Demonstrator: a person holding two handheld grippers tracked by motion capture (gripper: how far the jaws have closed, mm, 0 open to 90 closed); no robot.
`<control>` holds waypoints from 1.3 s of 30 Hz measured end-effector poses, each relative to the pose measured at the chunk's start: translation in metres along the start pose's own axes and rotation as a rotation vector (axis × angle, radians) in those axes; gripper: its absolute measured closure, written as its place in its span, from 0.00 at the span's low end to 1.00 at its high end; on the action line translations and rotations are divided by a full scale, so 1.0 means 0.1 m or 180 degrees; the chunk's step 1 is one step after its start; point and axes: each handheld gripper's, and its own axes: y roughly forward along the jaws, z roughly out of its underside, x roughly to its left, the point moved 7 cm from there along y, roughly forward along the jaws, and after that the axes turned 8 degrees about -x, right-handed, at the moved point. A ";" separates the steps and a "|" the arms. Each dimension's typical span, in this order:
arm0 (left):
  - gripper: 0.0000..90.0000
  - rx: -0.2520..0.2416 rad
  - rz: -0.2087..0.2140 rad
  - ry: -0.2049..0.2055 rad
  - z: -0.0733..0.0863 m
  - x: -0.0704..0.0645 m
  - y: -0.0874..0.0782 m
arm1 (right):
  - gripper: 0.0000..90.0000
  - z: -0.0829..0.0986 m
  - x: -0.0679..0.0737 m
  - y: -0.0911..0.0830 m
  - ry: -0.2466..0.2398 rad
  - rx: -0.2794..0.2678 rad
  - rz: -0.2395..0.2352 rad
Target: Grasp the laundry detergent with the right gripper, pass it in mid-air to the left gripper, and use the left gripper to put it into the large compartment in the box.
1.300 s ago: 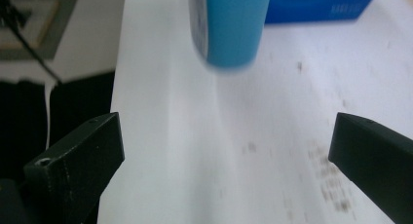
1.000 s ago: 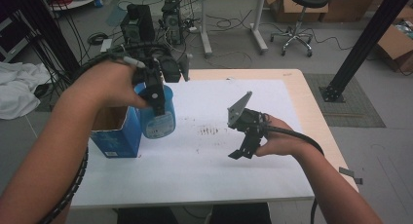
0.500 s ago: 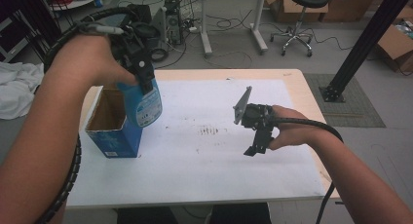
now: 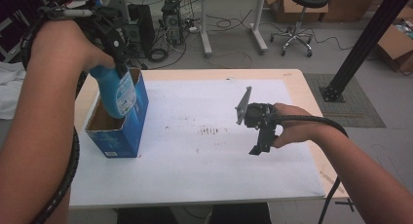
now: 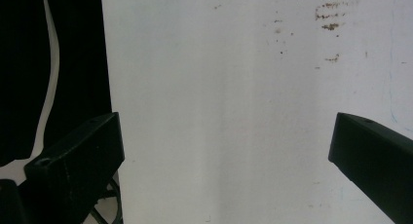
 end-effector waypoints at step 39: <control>0.43 0.0237 0.0102 -0.0808 0.18 0.51 1.03 | 0.00 0.13 -0.02 0.00 0.0013 0.0126 -0.0042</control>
